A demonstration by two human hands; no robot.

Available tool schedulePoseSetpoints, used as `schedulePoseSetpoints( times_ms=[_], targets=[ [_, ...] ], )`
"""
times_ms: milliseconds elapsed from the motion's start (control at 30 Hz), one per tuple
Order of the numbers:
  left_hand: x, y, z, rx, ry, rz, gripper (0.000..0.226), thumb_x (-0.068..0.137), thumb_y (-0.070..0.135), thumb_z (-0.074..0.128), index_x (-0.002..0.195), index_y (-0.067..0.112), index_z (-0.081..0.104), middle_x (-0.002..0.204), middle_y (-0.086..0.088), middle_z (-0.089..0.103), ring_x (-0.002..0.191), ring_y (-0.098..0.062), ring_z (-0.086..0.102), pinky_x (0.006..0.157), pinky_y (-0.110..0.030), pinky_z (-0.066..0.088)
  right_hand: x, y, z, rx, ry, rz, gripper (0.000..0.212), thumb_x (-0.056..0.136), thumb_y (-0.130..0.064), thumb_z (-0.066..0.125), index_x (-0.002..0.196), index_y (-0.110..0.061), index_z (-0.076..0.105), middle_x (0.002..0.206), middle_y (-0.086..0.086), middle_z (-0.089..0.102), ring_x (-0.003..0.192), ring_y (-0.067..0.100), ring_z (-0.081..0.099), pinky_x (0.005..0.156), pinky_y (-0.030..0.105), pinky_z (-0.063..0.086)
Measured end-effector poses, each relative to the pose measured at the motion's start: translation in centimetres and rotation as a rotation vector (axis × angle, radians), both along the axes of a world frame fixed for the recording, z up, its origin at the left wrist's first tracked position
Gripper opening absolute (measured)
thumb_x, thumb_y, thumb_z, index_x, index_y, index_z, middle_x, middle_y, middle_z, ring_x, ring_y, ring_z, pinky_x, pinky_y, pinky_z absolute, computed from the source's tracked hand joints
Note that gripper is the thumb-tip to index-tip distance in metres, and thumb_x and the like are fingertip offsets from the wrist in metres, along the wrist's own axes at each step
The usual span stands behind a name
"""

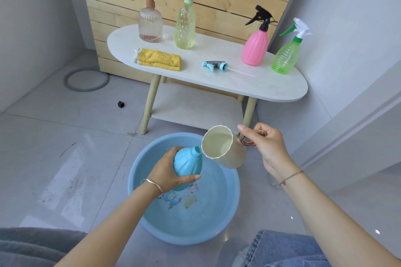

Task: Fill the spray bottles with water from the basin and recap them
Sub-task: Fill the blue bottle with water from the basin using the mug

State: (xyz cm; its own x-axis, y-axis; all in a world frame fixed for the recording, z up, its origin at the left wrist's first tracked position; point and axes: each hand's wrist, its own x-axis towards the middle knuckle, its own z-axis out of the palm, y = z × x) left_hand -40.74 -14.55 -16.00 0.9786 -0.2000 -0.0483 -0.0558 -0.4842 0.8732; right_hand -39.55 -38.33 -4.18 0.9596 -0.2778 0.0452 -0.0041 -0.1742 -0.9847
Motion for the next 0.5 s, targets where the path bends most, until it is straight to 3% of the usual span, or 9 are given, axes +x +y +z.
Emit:
schedulePoseSetpoints(
  times_ms=[167, 500],
  targets=[
    [0.0, -0.3, -0.1, -0.011, 0.01, -0.012, 0.076, 0.058, 0.051, 0.086, 0.117, 0.034, 0.042, 0.106, 0.015, 0.056, 0.097, -0.01, 0.057, 0.084, -0.025, 0.049, -0.1, 0.2, 0.5, -0.031, -0.028, 0.006, 0.047, 0.076, -0.009, 0.077, 0.057, -0.012, 0.035, 0.055, 0.003, 0.033, 0.046, 0.007, 0.046, 0.052, 0.01, 0.042],
    [-0.1, -0.5, -0.5, 0.022, 0.021, -0.012, 0.08, 0.058, 0.053, 0.085, 0.122, 0.031, 0.042, 0.108, 0.012, 0.055, 0.097, -0.012, 0.056, 0.086, -0.027, 0.048, -0.3, 0.4, 1.4, -0.067, -0.059, 0.024, 0.041, 0.075, -0.011, 0.079, 0.06, -0.008, 0.041, 0.065, 0.011, 0.037, 0.055, 0.016, 0.05, 0.059, 0.02, 0.048]
  ],
)
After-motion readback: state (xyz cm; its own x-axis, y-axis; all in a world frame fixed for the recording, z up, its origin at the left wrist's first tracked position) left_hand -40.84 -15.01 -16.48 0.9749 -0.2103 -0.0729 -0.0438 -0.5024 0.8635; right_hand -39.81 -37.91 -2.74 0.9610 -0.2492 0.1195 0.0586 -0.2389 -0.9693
